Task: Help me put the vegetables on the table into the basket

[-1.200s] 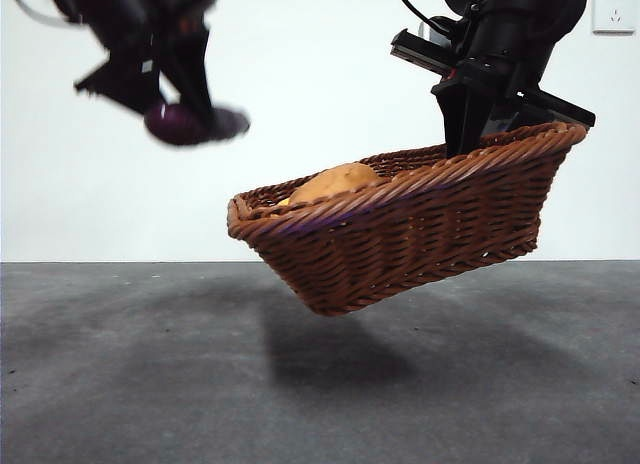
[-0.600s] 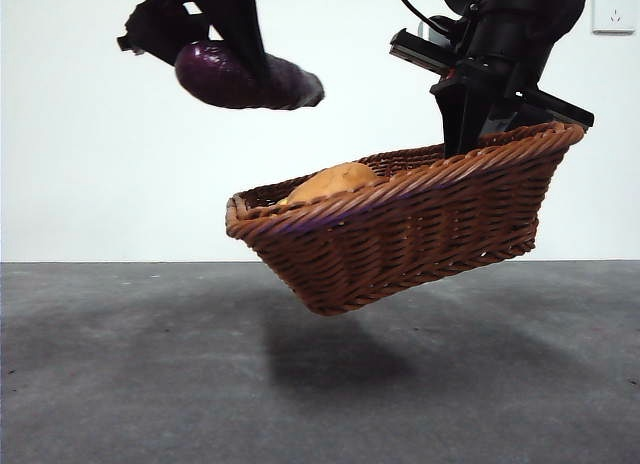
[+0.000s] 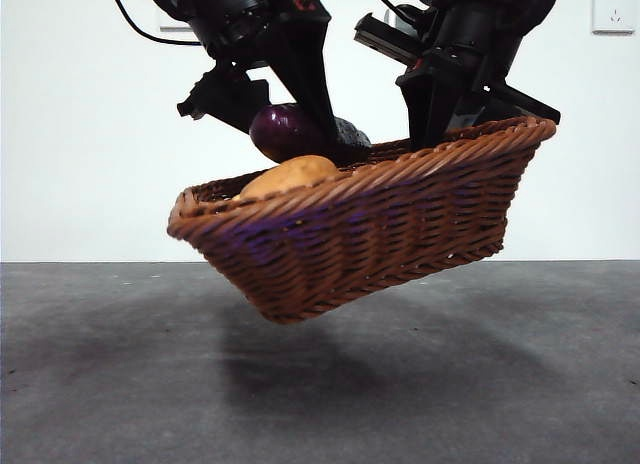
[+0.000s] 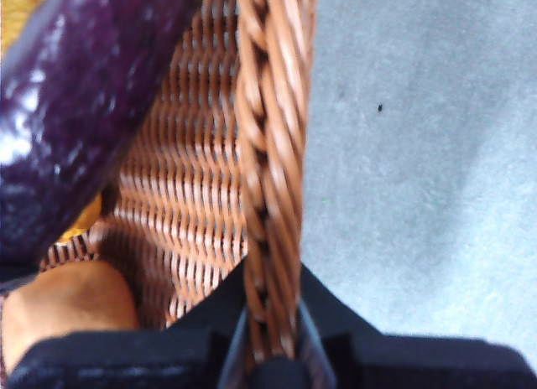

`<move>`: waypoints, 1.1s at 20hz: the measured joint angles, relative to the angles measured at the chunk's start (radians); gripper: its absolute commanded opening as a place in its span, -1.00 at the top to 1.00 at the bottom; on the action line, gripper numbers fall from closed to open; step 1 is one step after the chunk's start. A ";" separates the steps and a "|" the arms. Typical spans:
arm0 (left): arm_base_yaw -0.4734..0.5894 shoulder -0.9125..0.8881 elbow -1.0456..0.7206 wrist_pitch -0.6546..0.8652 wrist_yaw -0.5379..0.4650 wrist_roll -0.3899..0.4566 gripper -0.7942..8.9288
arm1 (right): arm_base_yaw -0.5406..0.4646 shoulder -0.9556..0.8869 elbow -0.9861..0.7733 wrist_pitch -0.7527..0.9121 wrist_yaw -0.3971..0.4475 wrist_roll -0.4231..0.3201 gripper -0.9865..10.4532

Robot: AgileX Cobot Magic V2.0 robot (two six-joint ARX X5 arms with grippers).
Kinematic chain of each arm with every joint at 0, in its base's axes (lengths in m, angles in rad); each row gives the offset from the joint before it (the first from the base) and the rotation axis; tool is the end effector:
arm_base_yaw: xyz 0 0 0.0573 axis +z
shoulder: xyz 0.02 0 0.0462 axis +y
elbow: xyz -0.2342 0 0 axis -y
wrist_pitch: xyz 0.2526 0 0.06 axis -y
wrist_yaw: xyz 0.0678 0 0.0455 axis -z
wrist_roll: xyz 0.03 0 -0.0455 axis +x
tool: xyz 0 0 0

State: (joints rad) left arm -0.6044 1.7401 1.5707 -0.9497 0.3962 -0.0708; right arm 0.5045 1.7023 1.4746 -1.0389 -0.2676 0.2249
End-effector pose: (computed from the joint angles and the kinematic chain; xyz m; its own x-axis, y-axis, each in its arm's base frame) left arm 0.2898 -0.2142 0.2650 0.1120 -0.5464 -0.8300 0.6088 0.6979 -0.3772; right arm 0.2932 0.1710 0.2448 0.1251 0.3711 -0.9201 -0.3358 0.8885 0.3127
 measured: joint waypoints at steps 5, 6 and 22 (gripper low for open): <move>-0.003 0.000 0.000 0.001 0.000 -0.002 -0.35 | -0.002 0.000 0.000 0.003 -0.001 0.001 0.84; -0.003 0.000 0.000 -0.001 0.000 0.000 -0.34 | -0.002 0.000 0.000 0.004 -0.001 0.000 0.84; 0.013 -0.578 0.000 -0.366 -0.004 0.111 0.03 | -0.244 0.000 0.000 0.039 -0.004 -0.128 0.84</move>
State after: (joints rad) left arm -0.5919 1.1618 1.5707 -1.3155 0.3920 0.0406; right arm 0.2604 1.7023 1.4746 -1.0000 -0.2714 0.0967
